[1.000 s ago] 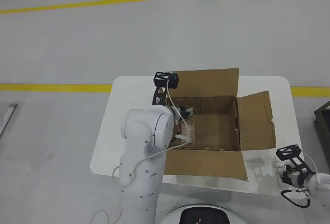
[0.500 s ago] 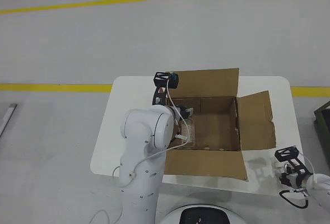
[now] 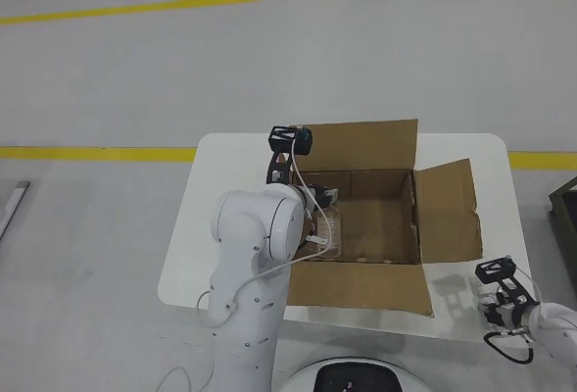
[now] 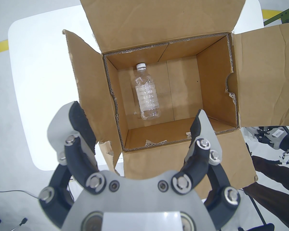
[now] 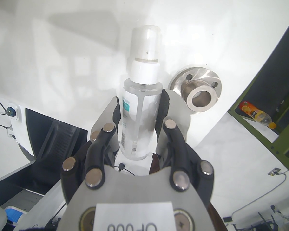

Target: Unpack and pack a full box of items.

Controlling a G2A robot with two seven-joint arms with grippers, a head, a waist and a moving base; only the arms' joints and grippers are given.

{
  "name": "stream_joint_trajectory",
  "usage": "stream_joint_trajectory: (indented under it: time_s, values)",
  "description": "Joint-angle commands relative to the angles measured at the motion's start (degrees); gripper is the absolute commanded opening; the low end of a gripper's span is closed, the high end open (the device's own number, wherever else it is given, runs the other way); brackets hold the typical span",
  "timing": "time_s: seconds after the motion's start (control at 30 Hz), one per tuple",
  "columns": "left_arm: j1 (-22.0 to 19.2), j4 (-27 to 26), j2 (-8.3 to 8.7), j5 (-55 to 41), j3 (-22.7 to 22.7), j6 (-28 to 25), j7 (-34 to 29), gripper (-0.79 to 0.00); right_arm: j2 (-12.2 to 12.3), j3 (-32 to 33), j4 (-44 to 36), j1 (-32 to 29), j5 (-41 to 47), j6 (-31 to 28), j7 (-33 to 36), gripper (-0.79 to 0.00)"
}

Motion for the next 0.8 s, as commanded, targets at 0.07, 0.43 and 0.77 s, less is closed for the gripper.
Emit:
stream_joint_trajectory:
  time_s: [0.07,0.43,0.77]
  values:
    - [0.0,0.0,0.0,0.0,0.0,0.0,0.0,0.0,0.07,-0.23,0.35,0.29,-0.07,0.14,0.07,-0.446]
    - [0.0,0.0,0.0,0.0,0.0,0.0,0.0,0.0,0.25,-0.95,1.0,0.82,-0.62,0.25,0.0,-0.785]
    - [0.0,0.0,0.0,0.0,0.0,0.0,0.0,0.0,0.49,3.42,-2.11,-0.34,5.78,0.37,-1.0,-0.785]
